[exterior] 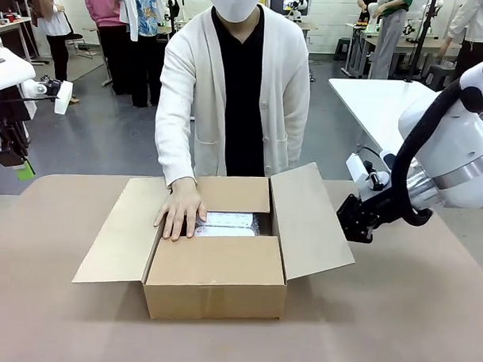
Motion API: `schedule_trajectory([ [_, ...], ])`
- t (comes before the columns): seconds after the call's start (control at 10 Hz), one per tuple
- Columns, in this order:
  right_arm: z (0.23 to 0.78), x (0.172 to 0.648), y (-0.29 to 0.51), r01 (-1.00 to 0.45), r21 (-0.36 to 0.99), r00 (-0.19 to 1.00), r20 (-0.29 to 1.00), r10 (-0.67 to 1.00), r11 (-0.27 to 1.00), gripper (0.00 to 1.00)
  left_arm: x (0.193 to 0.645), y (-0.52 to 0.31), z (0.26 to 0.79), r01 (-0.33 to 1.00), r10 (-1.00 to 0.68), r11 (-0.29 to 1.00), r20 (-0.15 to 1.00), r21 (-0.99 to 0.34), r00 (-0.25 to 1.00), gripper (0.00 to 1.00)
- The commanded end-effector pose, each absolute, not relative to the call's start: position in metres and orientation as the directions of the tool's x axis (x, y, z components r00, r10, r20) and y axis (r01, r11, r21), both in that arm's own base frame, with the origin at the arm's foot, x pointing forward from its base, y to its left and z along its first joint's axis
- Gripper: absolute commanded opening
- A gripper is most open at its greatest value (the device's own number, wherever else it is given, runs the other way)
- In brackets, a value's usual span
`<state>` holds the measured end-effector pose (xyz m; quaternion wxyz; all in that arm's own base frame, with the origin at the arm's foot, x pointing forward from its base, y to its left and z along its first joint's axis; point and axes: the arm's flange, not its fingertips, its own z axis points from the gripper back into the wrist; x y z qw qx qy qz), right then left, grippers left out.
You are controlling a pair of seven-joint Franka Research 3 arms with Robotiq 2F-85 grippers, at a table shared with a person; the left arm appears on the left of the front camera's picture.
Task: Wrap the clocks to prevent damage.
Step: Push the right (or left) flap of the Package Box to close it.
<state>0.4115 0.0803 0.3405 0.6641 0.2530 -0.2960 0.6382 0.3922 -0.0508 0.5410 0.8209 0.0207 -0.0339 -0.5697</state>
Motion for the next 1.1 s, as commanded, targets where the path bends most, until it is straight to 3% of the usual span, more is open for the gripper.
schedule_trajectory([
  [0.0, 0.340, 0.419, 0.086, -0.999, -0.046, -0.047, 0.834, 0.550, -0.015, 0.01, 0.390, -0.051, 0.541, 0.930, -0.932, 0.362, 0.038, 0.065, 0.360, 0.00],
  [0.2, 0.350, 0.410, 0.093, -0.994, -0.073, -0.100, 0.924, 0.370, -0.085, 0.01, 0.390, -0.051, 0.541, 0.930, -0.932, 0.362, 0.038, 0.065, 0.360, 0.00],
  [0.4, 0.354, 0.408, 0.107, -0.991, -0.105, -0.123, 0.952, 0.280, -0.077, 0.01, 0.390, -0.051, 0.541, 0.930, -0.932, 0.362, 0.038, 0.065, 0.360, 0.00],
  [1.0, 0.338, 0.417, 0.183, -0.994, -0.095, -0.109, 0.933, 0.343, -0.058, 0.01, 0.390, -0.051, 0.541, 0.930, -0.932, 0.362, 0.038, 0.065, 0.360, 0.00],
])
